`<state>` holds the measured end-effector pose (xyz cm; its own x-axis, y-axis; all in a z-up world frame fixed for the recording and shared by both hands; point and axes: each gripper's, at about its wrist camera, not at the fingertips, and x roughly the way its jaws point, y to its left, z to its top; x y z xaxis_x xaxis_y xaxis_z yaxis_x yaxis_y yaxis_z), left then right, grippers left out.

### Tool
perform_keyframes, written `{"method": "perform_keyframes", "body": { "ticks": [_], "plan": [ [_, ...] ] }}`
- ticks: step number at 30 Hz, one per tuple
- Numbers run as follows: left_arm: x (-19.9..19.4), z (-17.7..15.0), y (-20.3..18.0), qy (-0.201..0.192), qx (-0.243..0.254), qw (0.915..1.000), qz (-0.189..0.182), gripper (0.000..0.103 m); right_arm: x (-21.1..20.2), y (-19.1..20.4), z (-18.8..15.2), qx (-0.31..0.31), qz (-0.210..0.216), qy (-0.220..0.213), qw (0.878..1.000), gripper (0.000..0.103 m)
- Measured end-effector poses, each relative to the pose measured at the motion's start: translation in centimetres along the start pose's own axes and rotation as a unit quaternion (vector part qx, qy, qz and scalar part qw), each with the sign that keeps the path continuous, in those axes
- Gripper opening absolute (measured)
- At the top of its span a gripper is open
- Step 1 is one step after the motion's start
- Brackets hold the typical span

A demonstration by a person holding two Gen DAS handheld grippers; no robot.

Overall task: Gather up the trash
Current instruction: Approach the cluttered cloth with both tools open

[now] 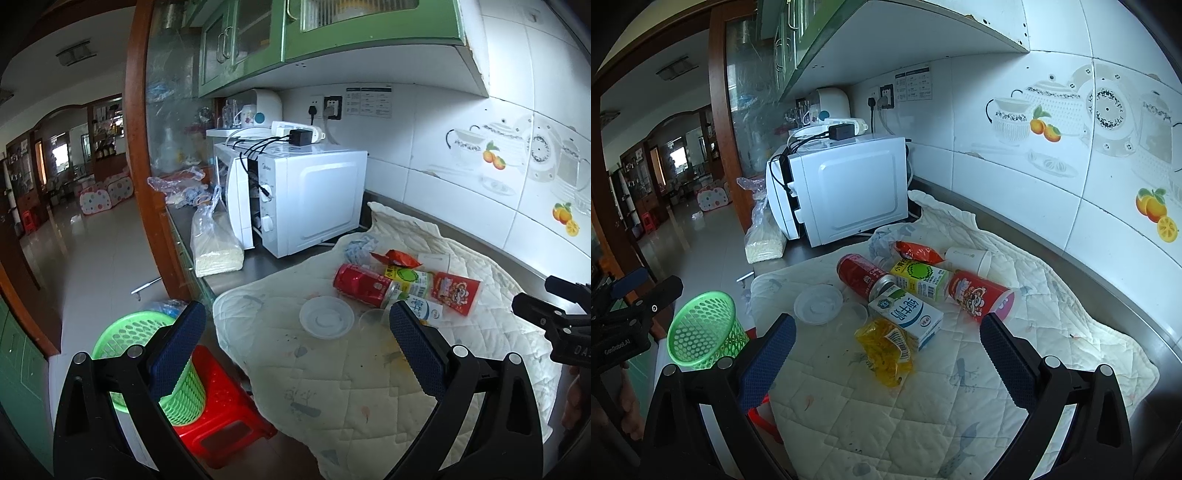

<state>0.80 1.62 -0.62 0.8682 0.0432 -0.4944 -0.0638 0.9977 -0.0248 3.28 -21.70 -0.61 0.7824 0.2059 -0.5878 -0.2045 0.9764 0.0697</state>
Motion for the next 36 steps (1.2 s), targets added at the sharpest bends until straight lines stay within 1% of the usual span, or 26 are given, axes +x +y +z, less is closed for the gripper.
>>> {"method": "perform_keyframes", "body": {
  "ticks": [9,36],
  "plan": [
    [0.2,0.1,0.6,0.005,-0.012,0.9999,0.008,0.098,0.0,0.2,0.0,0.0,0.005,0.002,1.0,0.097],
    [1.0,-0.3,1.3,0.02,-0.025,0.9993,0.019,0.098,0.8,0.7,-0.1,-0.005,0.013,0.013,1.0,0.097]
  ]
}}
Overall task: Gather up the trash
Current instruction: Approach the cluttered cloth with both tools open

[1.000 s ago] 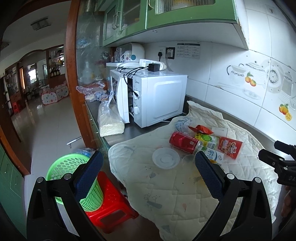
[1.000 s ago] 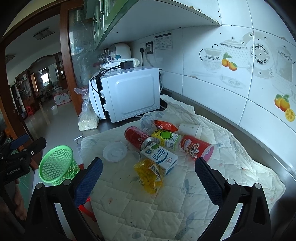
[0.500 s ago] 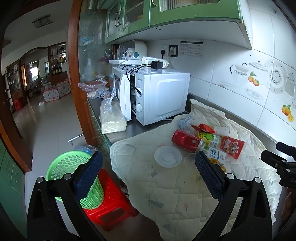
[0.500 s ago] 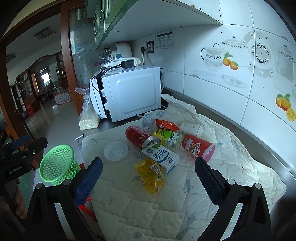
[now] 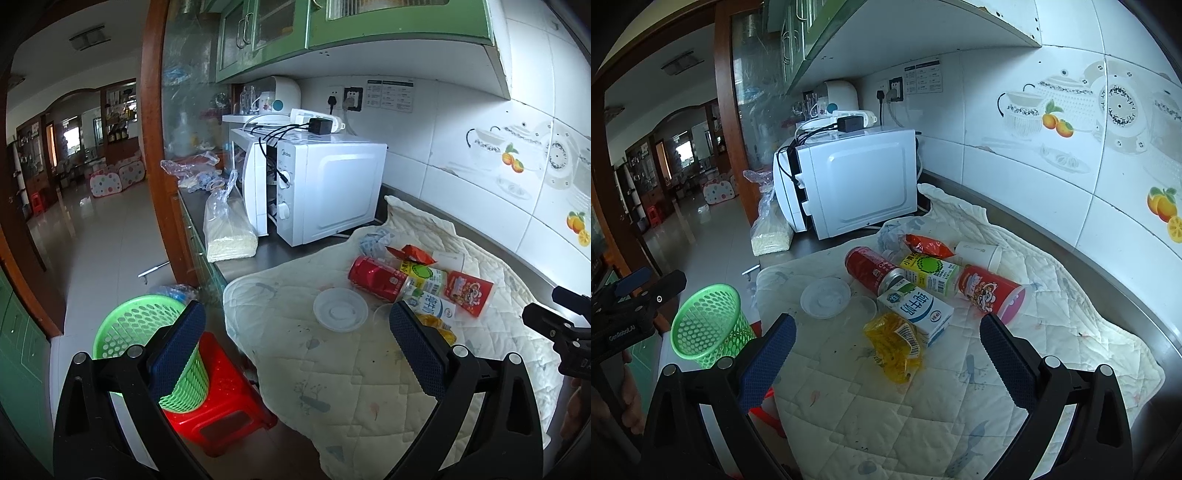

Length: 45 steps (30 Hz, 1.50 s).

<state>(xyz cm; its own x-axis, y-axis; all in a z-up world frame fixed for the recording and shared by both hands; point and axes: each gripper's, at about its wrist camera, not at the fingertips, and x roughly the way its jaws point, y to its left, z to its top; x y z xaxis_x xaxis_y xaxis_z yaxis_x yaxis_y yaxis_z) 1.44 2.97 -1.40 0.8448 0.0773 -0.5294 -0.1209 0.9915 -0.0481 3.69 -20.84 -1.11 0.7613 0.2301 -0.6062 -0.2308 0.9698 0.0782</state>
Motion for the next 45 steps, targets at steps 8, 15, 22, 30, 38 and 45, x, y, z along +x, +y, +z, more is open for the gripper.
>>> {"method": "perform_keyframes", "body": {
  "ticks": [8,15,22,30,38,45],
  "plan": [
    [0.5,0.0,-0.1,0.006,-0.002,1.0,0.001,0.098,0.4,0.2,0.1,-0.004,0.006,0.003,1.0,0.097],
    [1.0,-0.3,0.4,0.011,-0.006,0.9999,0.002,0.098,0.7,0.4,0.0,-0.004,0.01,0.005,1.0,0.097],
    [1.8,-0.4,0.5,0.02,-0.007,0.9998,0.002,0.098,1.8,0.5,0.1,-0.009,0.018,0.012,1.0,0.097],
    [3.6,-0.6,0.4,0.043,-0.016,0.999,0.001,0.098,3.2,-0.3,0.0,-0.006,0.023,0.024,0.999,0.097],
    [5.0,-0.5,-0.7,0.048,-0.002,0.9988,-0.011,0.098,4.4,-0.9,0.3,-0.007,0.016,0.033,0.999,0.097],
    [6.6,-0.7,-0.6,0.065,-0.003,0.9977,-0.021,0.097,6.5,-1.4,0.1,-0.017,0.018,0.046,0.999,0.097]
  ]
}}
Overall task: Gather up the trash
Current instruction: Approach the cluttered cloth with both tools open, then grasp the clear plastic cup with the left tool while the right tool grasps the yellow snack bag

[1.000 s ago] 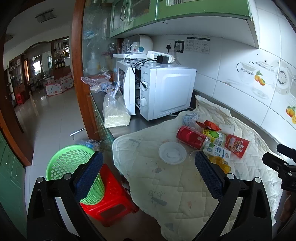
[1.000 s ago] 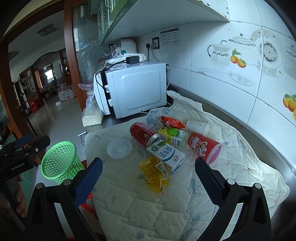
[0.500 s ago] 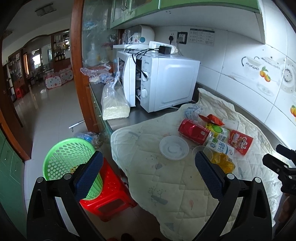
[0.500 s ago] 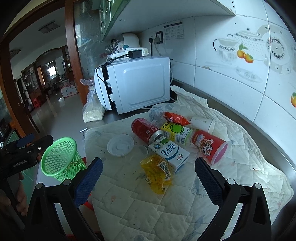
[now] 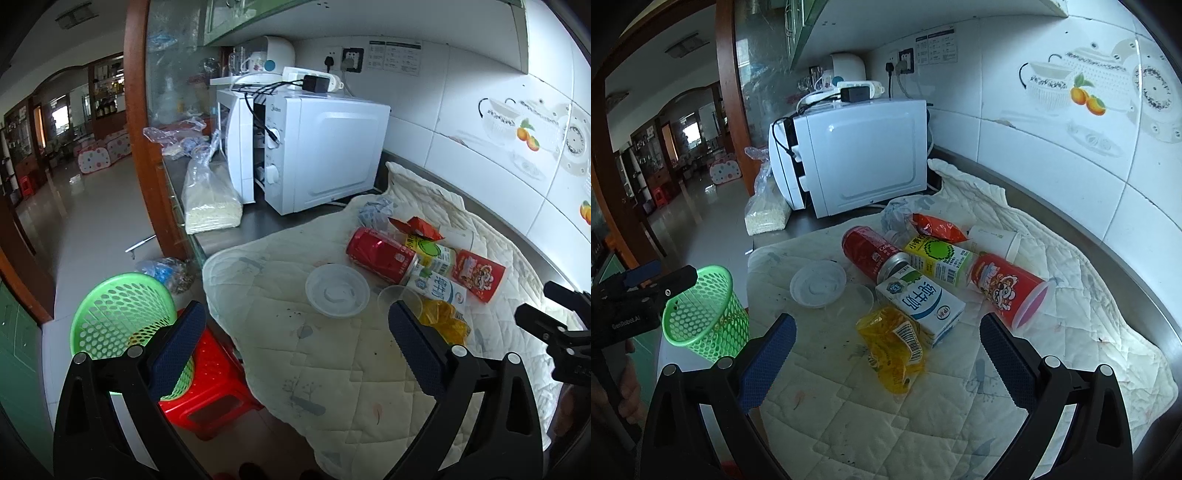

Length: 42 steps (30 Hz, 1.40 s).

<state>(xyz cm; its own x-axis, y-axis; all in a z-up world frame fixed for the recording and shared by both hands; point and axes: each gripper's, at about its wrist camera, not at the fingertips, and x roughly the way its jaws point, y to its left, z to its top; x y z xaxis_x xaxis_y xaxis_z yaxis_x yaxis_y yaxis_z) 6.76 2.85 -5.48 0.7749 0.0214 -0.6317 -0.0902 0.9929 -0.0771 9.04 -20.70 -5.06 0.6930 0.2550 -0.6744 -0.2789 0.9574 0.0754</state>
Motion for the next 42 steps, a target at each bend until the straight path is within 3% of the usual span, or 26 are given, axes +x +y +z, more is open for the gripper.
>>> {"method": "perform_keyframes", "body": {
  "ticks": [5,12,15,26,30,33,36,42],
  "plan": [
    [1.3,-0.1,-0.3,0.014,0.008,0.9999,-0.003,0.096,1.3,-0.7,-0.4,-0.004,0.003,0.009,1.0,0.096],
    [3.6,-0.4,-1.6,0.04,0.022,0.9985,-0.03,0.081,4.0,-1.5,-2.1,0.005,0.022,0.039,0.999,0.094],
    [4.4,-0.6,-2.0,0.048,0.027,0.9973,-0.048,0.077,5.2,-1.5,-2.6,0.006,0.036,0.05,0.998,0.084],
    [6.4,-1.1,-3.9,0.071,0.075,0.9875,-0.12,0.075,10.3,-1.7,-3.4,0.002,0.057,0.085,0.995,0.074],
    [7.8,-1.1,-5.0,0.082,0.094,0.9818,-0.143,0.074,11.7,-1.9,-3.8,-0.003,0.056,0.1,0.993,0.062],
    [9.0,-1.1,-6.0,0.094,0.103,0.9756,-0.169,0.074,11.9,-2.1,-4.1,-0.004,0.052,0.104,0.993,0.044],
    [10.4,-1.1,-6.9,0.104,0.116,0.971,-0.182,0.076,11.6,-2.9,-4.2,0.005,0.054,0.104,0.993,0.032],
    [12.6,-0.9,-8.4,0.117,0.146,0.9614,-0.202,0.082,10.1,-4.2,-4.8,0.017,0.054,0.102,0.993,0.025]
  ]
}}
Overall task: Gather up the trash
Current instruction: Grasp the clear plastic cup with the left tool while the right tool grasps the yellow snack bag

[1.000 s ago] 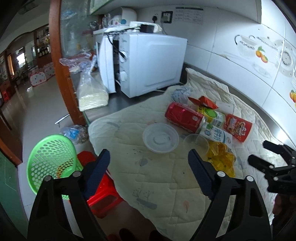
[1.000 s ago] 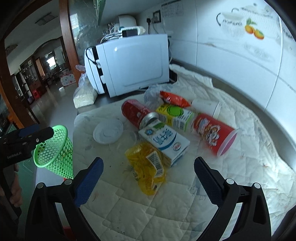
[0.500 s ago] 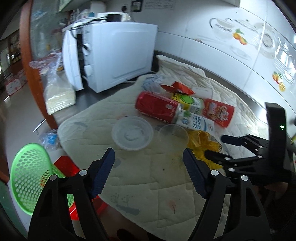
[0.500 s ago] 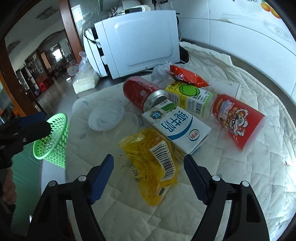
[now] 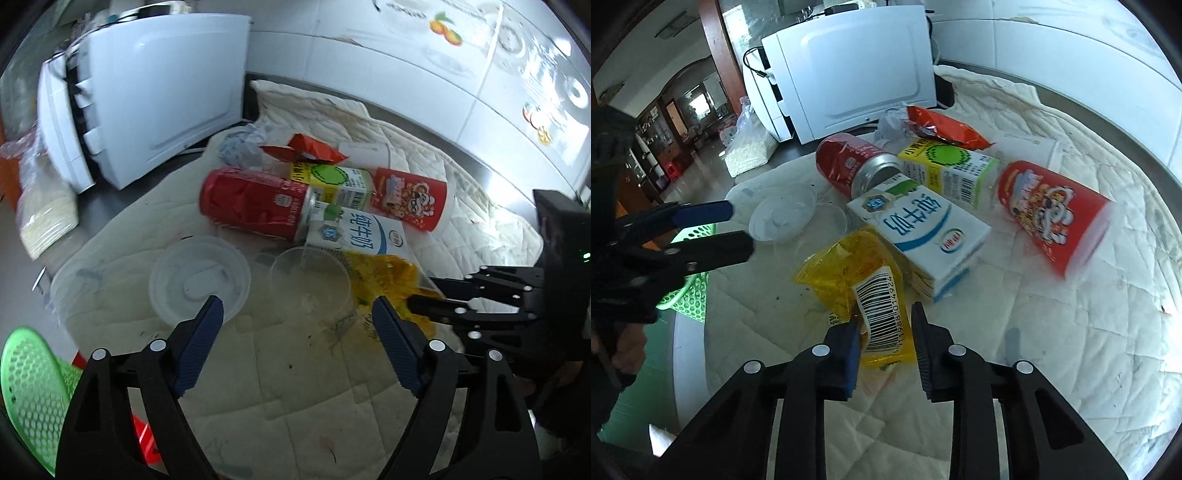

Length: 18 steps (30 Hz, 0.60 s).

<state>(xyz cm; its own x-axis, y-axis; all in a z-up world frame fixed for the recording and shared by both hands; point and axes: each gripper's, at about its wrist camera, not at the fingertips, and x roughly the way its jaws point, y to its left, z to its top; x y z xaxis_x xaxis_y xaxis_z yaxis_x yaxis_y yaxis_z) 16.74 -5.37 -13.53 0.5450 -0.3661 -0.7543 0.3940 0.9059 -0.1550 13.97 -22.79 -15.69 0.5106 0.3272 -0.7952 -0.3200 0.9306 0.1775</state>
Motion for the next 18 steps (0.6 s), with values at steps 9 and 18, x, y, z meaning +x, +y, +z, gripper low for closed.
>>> {"method": "perform_keyframes", "body": {
  "ticks": [9,18],
  "plan": [
    [3.4,0.8,-0.6,0.024,0.031,0.999,-0.023,0.082,-1.8,-1.8,-1.0,0.024,-0.004,-0.008,1.0,0.025],
    [5.3,1.1,-0.9,0.037,0.039,0.9983,-0.025,0.072,-2.3,-2.2,-1.3,0.033,-0.006,-0.008,0.999,0.025]
  ]
}}
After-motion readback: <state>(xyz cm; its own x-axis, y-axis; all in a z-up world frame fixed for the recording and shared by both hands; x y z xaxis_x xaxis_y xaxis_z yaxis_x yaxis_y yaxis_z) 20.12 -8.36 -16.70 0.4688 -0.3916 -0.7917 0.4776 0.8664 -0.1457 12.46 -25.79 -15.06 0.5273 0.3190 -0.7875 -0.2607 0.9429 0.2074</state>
